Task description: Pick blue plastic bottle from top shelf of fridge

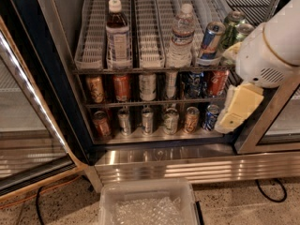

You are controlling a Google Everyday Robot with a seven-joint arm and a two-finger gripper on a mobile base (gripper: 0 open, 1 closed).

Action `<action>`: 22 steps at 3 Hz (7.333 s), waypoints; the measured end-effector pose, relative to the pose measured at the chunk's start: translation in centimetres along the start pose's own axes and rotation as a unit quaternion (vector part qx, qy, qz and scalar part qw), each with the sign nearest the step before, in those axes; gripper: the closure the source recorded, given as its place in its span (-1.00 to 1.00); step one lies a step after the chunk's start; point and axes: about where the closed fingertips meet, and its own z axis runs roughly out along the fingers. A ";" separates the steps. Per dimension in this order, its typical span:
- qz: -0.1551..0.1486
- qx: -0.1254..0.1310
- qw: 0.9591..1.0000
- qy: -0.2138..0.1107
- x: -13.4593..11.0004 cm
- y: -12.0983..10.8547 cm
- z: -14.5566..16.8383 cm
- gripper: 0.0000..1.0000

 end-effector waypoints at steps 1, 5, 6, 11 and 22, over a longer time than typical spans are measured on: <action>-0.016 0.007 0.999 -0.033 -2.5 0.2 1.2 -1.00; 0.100 0.071 0.979 -0.161 -8.7 -1.6 4.8 -1.00; 0.101 0.072 0.979 -0.161 -8.7 -1.6 4.8 -1.00; 0.251 0.094 0.929 -0.254 -14.4 -2.2 7.2 -1.00; 0.226 0.276 0.834 -0.422 -22.7 -4.9 9.1 -0.37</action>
Offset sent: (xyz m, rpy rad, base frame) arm 0.0048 0.0209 -0.0026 0.0374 -0.0278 0.0332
